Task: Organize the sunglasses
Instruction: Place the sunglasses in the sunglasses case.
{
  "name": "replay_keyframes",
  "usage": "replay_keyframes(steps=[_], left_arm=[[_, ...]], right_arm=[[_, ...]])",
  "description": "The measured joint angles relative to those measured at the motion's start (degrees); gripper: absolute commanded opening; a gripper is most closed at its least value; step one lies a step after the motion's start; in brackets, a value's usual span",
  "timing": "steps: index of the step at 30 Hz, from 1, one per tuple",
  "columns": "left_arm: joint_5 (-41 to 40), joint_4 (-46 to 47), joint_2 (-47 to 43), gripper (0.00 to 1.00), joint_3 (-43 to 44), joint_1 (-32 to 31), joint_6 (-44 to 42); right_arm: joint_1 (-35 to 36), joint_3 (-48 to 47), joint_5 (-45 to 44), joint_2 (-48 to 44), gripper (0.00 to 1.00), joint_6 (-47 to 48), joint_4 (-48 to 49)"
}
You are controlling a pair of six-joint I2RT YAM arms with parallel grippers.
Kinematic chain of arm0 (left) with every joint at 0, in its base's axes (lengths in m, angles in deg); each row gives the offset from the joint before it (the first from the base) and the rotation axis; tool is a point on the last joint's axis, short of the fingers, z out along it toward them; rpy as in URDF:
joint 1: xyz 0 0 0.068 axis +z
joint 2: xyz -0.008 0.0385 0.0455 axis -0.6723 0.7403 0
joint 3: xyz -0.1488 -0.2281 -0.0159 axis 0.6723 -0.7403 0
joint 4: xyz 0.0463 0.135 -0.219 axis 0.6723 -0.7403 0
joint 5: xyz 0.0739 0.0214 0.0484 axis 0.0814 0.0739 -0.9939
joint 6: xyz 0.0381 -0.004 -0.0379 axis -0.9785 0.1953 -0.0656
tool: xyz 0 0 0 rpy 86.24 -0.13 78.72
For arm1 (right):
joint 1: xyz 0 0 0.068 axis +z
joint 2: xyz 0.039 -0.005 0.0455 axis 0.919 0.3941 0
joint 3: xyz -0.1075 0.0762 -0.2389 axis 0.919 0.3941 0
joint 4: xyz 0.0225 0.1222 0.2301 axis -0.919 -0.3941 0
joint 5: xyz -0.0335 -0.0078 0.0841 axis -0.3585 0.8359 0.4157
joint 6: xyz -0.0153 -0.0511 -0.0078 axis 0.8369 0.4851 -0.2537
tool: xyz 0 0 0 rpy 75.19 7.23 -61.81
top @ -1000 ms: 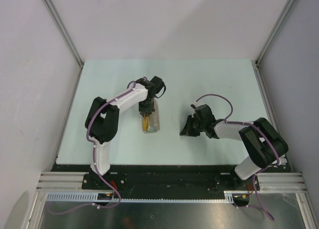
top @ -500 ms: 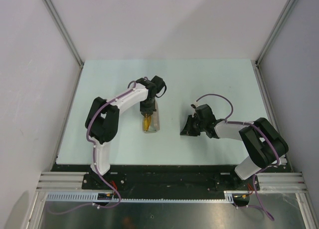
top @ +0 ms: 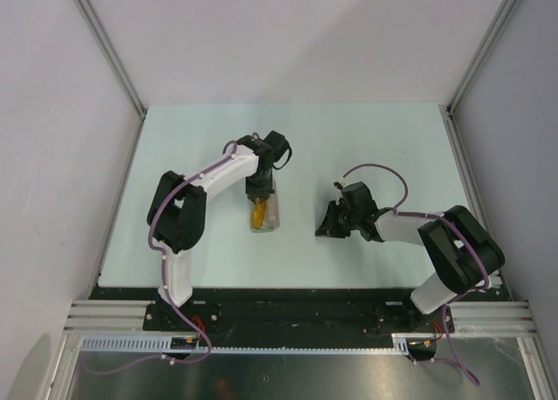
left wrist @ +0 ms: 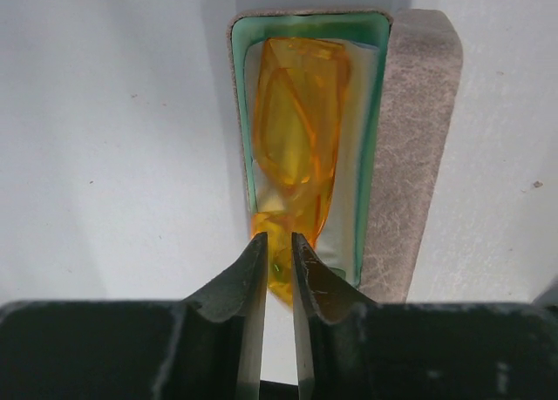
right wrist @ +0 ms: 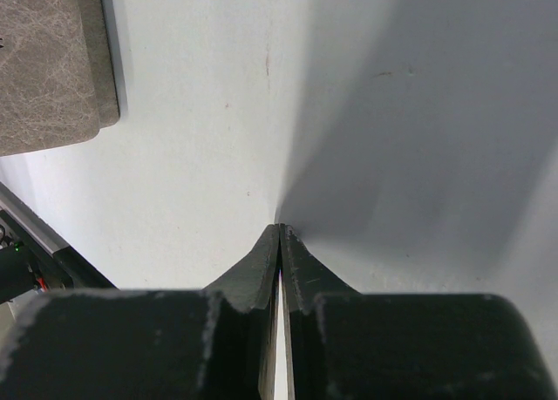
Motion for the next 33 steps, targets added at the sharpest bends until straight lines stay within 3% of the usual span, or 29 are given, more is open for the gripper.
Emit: replay_keyframes(steps=[15, 22, 29, 33], left_arm=[[0.3, 1.1, -3.3, 0.24, 0.1, 0.0, 0.0], [2.5, 9.9, -8.5, 0.24, -11.6, 2.2, 0.1], [7.5, 21.1, -20.1, 0.27, -25.7, 9.3, 1.7], [10.4, 28.7, -27.3, 0.29, -33.8, 11.6, 3.7]], right_arm=[[-0.1, 0.1, -0.4, -0.4, 0.09, 0.0, -0.5], [-0.2, 0.2, -0.4, -0.8, 0.13, 0.2, -0.5], [0.0, 0.4, -1.4, -2.7, 0.41, 0.9, -1.7], [0.7, 0.4, -3.5, -4.3, 0.48, 1.7, -2.4]])
